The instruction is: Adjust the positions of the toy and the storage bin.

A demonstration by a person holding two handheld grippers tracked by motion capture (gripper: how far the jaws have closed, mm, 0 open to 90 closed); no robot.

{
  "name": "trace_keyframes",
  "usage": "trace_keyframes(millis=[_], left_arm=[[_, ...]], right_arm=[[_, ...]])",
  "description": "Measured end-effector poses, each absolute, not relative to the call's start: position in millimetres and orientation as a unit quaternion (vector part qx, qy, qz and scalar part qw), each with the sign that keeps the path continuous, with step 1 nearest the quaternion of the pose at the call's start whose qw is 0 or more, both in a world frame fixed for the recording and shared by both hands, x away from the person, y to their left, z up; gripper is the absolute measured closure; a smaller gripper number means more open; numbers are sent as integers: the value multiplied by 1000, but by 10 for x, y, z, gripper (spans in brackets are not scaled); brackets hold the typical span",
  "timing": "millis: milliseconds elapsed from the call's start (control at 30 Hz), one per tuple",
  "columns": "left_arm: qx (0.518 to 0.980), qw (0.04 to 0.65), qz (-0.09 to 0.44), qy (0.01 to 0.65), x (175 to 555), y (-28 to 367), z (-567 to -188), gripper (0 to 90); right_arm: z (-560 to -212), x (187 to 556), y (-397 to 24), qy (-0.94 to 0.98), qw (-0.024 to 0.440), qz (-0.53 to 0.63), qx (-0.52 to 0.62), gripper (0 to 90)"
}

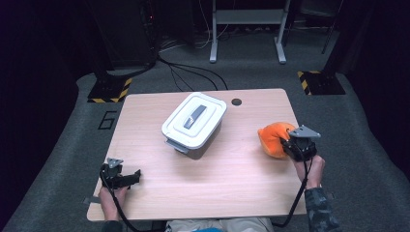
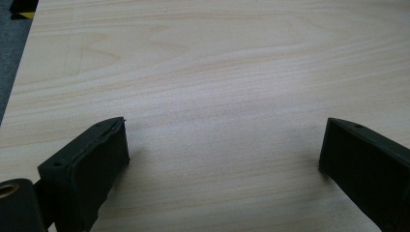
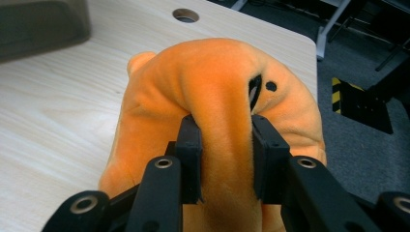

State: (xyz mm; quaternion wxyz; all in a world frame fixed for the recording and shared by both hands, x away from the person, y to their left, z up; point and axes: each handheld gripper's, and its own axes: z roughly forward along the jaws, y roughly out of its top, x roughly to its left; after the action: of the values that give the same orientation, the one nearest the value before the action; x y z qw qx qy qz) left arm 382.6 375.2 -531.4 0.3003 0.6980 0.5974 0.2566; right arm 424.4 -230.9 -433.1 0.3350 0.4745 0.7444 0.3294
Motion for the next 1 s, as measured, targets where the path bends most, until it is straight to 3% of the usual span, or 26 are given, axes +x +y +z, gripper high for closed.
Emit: trace_keyframes(millis=[600, 733, 767, 800, 833, 1000], left_arm=[[698, 300, 256, 598, 3826, 3753, -5314, 30], [698, 300, 256, 598, 3826, 3753, -5314, 30], [698, 300, 256, 598, 3826, 3752, -5314, 30], [698, 300, 256, 598, 3826, 3752, -5314, 30], [698, 300, 256, 598, 3827, 3753, -5314, 30], [698, 300, 256, 598, 3827, 3754, -5314, 30]], right_arm=[[-4435, 4520, -2528, 725, 321, 314, 522, 650], [-4504, 4551, -2570, 716, 315, 316, 537, 566], [-4514, 4552, -2586, 713, 316, 314, 541, 476], [-4514, 4552, -2586, 713, 316, 314, 541, 476], [-4514, 4543, -2595, 710, 320, 315, 542, 375], [-4464, 4488, -2625, 702, 321, 333, 542, 194]])
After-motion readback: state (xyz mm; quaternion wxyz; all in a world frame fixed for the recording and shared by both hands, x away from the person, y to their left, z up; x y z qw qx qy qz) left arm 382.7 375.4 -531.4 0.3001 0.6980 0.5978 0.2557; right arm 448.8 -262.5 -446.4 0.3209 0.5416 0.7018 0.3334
